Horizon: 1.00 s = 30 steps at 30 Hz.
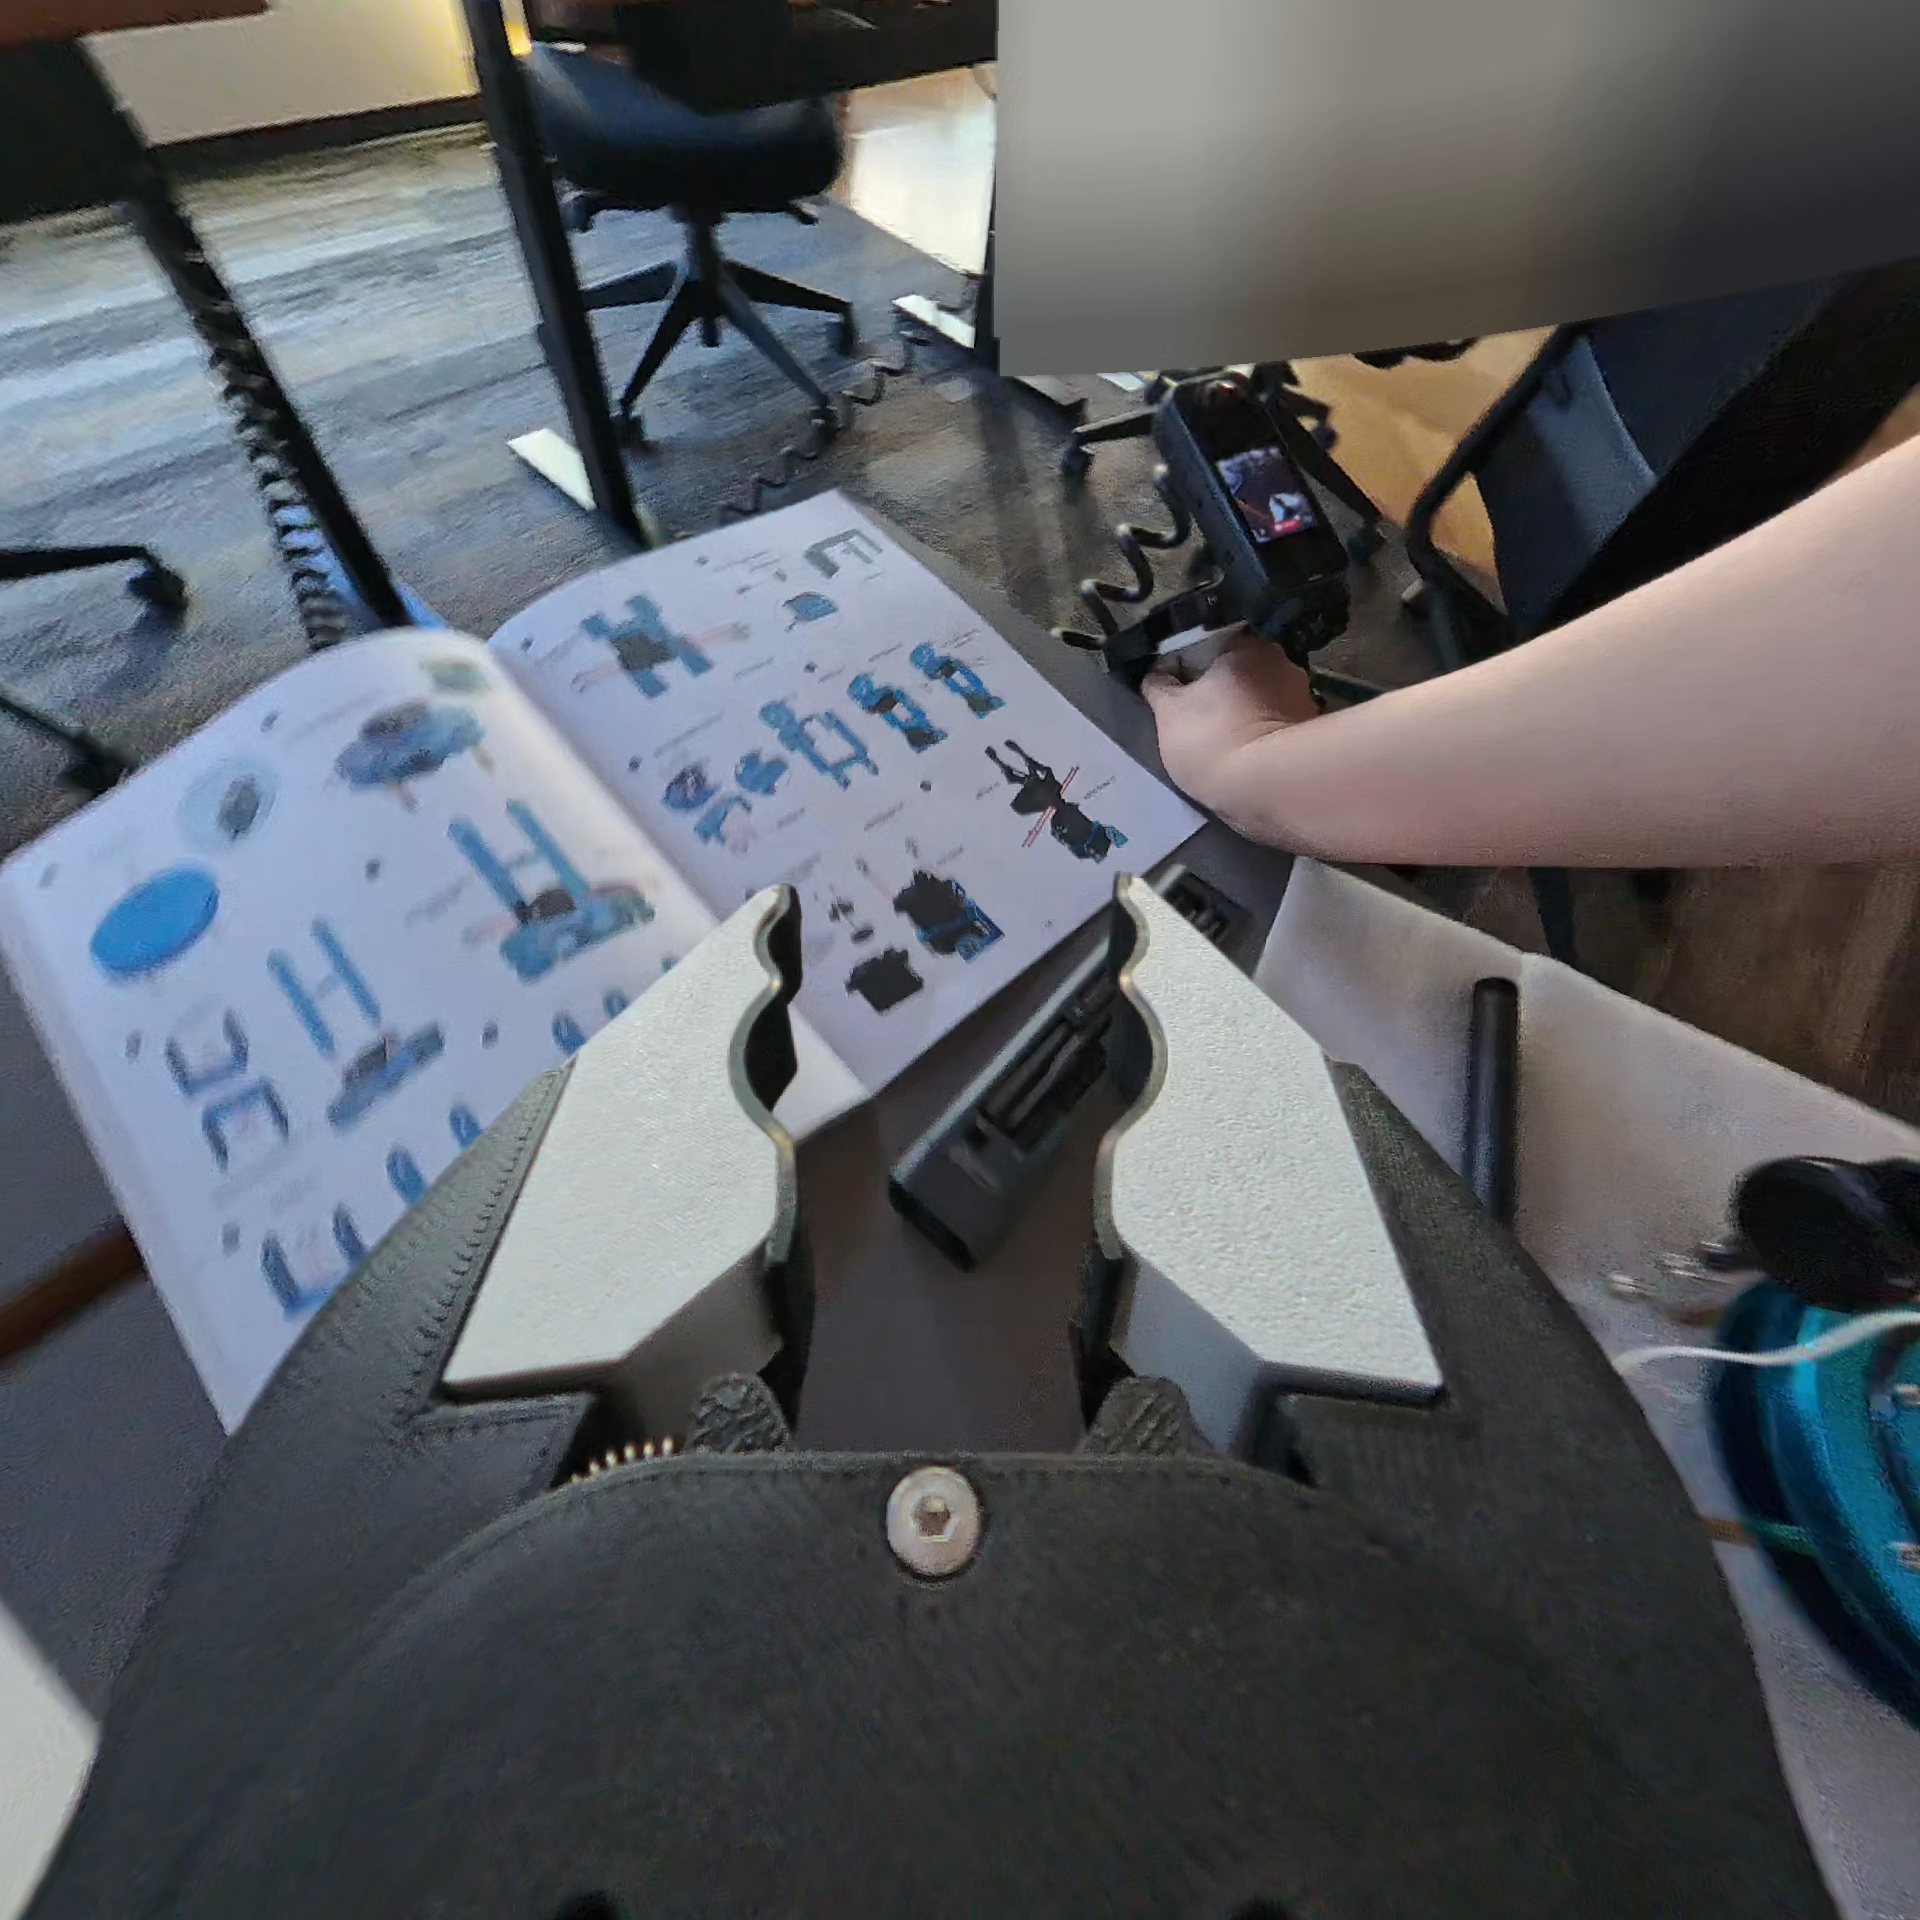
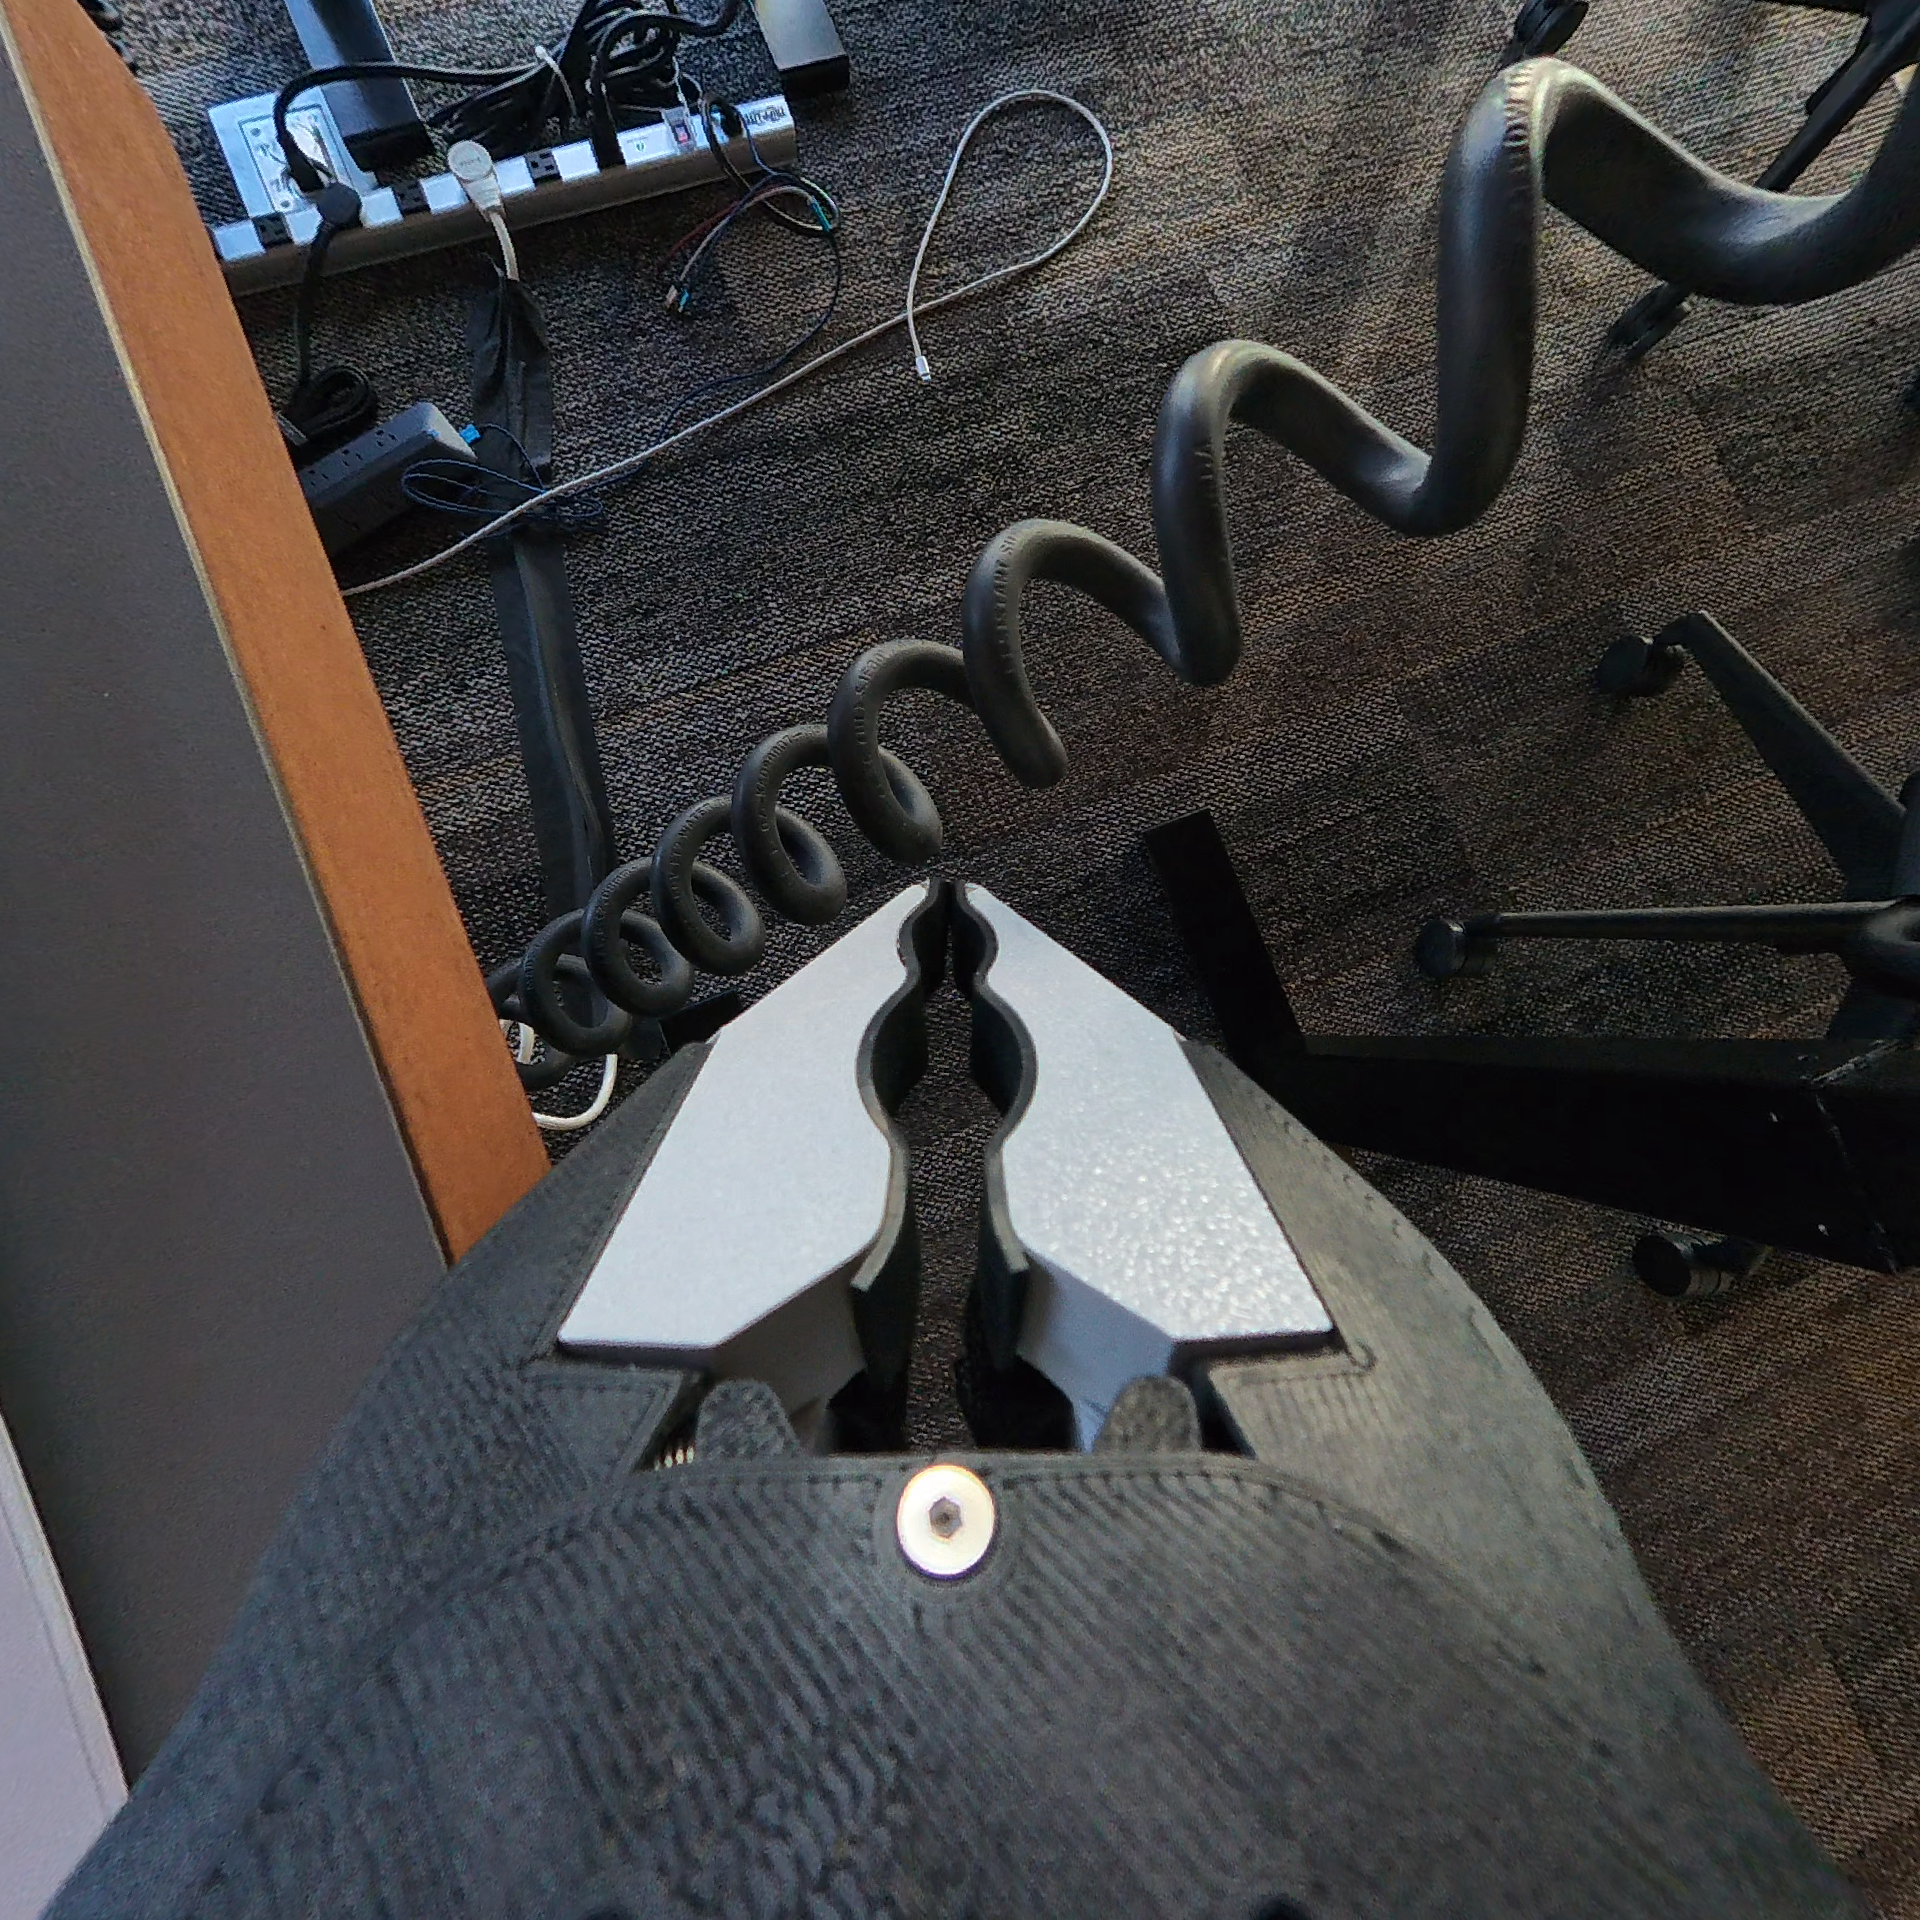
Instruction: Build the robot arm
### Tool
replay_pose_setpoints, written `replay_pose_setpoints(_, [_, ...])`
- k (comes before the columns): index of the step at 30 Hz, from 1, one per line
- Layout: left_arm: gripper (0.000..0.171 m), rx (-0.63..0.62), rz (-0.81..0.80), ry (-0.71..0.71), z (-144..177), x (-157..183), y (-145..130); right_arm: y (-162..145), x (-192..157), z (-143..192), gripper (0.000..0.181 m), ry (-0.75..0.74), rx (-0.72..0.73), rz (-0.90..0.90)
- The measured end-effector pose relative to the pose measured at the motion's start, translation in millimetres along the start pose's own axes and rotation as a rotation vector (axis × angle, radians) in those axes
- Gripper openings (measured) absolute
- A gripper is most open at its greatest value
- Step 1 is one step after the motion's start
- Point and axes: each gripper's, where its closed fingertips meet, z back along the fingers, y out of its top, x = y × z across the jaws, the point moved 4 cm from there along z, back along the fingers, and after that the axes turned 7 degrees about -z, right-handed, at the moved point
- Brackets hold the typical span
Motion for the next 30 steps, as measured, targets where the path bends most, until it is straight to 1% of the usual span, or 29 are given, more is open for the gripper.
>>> replay_pose_setpoints(2, [0.057,-0.09,-0.152,-0.09,-33,-7,-3,0,0,0,0.0,0.001,0.001,0.0])
replay_pose_setpoints(4, [0.057,-0.229,-0.339,-0.18,-68,-9,-20,0,0,0,0.0,0.002,0.0,-0.001])
replay_pose_setpoints(6, [0.058,-0.335,-0.503,-0.245,-97,-9,-37,0,0,0,0.0,0.002,0.0,0.0])
replay_pose_setpoints(9, [0.06,-0.39,-0.66,-0.345,-126,-3,-49,-1,0,0,0.0,0.004,-0.001,-0.001])
replay_pose_setpoints(10, [0.061,-0.423,-0.68,-0.394,-132,1,-55,-1,1,0,0.0,0.005,-0.001,-0.001])
replay_pose_setpoints(12, [0.069,-0.472,-0.713,-0.455,-140,6,-63,-1,1,0,0.0,0.006,-0.002,-0.002])
replay_pose_setpoints(14, [0.065,-0.491,-0.756,-0.457,-144,6,-67,-1,1,-1,0.0,0.007,-0.003,-0.002])
replay_pose_setpoints(18, [0.065,-0.548,-0.76,-0.465,-148,1,-77,-1,1,-1,0.0,0.01,-0.003,-0.003])
replay_pose_setpoints(20, [0.065,-0.573,-0.738,-0.497,-147,2,-83,-2,1,-1,0.0,0.012,-0.003,-0.004])
replay_pose_setpoints(22, [0.069,-0.576,-0.724,-0.505,-147,2,-86,-2,1,-1,0.0,0.014,-0.003,-0.004])
replay_pose_setpoints(24, [0.061,-0.57,-0.725,-0.485,-149,-1,-84,-2,1,-1,0.0,0.017,-0.005,-0.005])
replay_pose_setpoints(30, [0.061,-0.575,-0.629,-0.52,-151,-5,-85,-1,-1,1,0.0,0.048,0.01,-0.014])
